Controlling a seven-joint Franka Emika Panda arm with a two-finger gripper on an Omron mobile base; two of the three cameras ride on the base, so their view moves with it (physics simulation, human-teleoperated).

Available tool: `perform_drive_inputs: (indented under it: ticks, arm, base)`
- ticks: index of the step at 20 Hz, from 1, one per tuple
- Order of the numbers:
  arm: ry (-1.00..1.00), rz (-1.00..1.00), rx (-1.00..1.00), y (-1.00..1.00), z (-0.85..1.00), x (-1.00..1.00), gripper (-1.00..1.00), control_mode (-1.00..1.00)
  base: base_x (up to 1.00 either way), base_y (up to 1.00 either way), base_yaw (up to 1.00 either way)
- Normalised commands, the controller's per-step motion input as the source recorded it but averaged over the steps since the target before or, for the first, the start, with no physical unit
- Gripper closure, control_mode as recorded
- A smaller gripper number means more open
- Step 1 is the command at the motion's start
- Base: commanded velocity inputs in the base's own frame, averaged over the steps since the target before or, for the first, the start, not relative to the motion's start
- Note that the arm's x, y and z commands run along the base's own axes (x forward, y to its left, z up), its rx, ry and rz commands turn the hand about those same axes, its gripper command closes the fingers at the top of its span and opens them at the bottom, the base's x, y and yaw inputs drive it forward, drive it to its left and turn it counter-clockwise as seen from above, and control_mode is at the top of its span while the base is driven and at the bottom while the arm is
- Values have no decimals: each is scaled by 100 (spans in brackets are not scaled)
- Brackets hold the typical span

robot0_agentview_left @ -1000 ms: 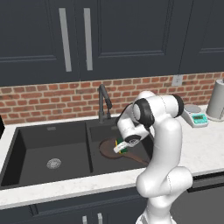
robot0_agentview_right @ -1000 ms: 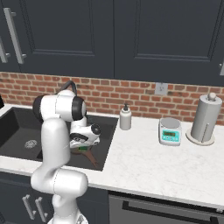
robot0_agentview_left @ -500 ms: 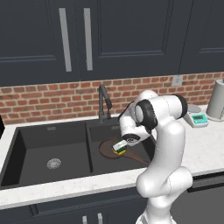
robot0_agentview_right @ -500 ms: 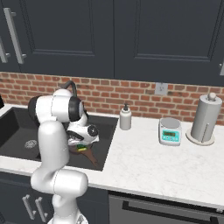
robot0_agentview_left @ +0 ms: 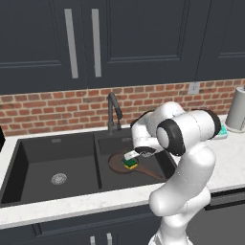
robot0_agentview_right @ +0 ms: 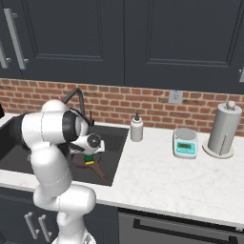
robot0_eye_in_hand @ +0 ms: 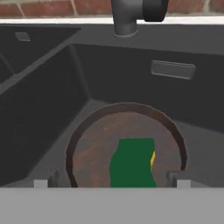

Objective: Pick the pan and sponge and place them into the sink. Then turn on the water.

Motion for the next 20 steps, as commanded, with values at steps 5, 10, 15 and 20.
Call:
perform_drive_inputs:
  ticks: [5,10,15,20]
  arm:
    - [-10,-6,0,-16,60,-31,-100,-100]
    - [-17,-1,0,-4,60,-9,-100,-100]
    - [-22,0,0,0,49,0,-100,-100]
    - [-22,0,0,-7,17,0,-100,-100]
  base:
    - [0,0,0]
    - [0,0,0]
    - [0,0,0]
    - [0,0,0]
